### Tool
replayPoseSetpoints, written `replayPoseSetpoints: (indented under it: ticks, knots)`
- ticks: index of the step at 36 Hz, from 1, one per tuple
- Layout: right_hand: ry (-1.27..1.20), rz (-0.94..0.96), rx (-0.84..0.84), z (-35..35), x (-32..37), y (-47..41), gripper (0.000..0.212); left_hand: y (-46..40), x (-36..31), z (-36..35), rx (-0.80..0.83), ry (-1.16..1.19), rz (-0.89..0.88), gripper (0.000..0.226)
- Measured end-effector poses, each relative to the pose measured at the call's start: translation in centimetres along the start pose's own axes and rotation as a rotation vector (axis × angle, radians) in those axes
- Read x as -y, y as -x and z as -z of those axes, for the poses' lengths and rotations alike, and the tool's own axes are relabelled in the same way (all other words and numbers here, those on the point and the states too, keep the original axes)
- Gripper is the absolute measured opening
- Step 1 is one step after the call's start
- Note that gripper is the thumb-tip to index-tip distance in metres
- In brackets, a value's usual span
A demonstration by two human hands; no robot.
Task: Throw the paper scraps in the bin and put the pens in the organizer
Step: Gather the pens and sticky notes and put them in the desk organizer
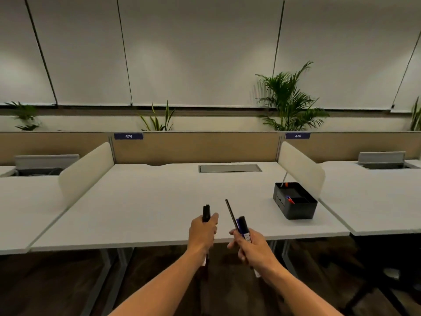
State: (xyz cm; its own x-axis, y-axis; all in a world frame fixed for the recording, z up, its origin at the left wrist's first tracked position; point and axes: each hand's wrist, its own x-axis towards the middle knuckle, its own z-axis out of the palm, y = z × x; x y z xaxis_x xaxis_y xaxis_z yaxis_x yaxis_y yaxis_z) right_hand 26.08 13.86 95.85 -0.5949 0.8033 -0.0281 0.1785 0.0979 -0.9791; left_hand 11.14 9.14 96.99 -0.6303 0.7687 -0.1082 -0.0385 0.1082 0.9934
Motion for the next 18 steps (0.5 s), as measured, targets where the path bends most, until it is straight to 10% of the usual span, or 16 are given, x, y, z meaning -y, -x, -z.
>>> replayPoseSetpoints:
  ticks: [18]
  knots:
    - [-0.003,0.049,-0.010,16.4,-0.2,-13.6,0.024,-11.9,-4.6,-14.8,0.012,0.211,-0.023,0.016]
